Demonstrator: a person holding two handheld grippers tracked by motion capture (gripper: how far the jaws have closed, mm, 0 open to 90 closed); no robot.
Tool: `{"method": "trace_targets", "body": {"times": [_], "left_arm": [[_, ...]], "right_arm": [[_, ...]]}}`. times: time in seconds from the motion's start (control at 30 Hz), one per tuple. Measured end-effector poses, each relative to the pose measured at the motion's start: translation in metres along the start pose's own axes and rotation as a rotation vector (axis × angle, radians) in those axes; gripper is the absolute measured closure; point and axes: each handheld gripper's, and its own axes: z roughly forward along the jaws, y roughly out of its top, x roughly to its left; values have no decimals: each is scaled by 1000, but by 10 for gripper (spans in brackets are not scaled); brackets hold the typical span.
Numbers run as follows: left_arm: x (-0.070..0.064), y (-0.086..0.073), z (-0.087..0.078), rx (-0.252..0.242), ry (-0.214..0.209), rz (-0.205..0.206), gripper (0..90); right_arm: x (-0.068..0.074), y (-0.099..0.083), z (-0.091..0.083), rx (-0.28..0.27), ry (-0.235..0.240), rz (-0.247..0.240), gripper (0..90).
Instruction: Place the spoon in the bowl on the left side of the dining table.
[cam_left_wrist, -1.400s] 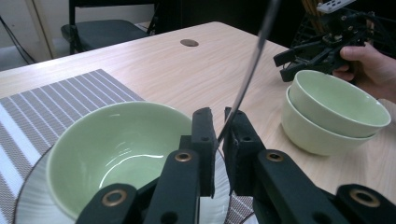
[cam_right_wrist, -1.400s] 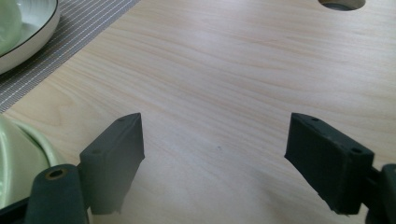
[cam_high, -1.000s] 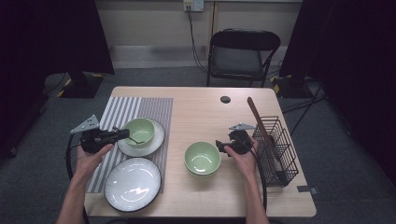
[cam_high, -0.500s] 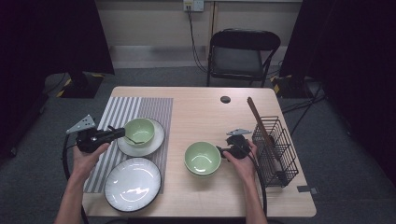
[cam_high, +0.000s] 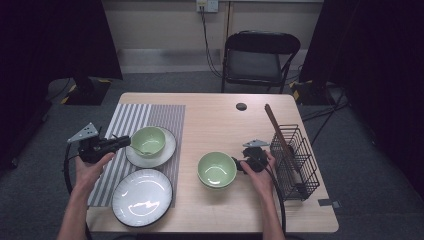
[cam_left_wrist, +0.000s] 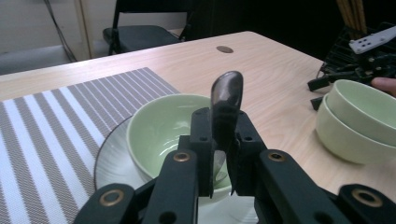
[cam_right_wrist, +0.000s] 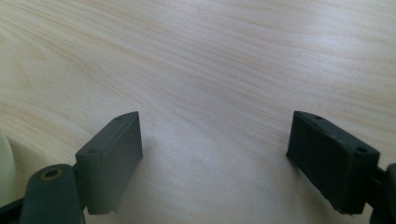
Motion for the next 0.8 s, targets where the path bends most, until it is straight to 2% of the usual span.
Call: {"method": "trace_targets", "body": {"times": [0.43,0.57,0.7,0.8], "left_arm": [[13,-4,-4,14,48,-2,814],[16,-6,-5,7,55,-27,811],[19,-10,-5,19,73,-27,808],[22,-11,-6,10,82,-38,805]], "right_arm": [[0,0,0,0,1,0,172],[0,0,0,0,1,0,172],[0,0,0,0,1,0,172],[0,0,0,0,1,0,172]]}}
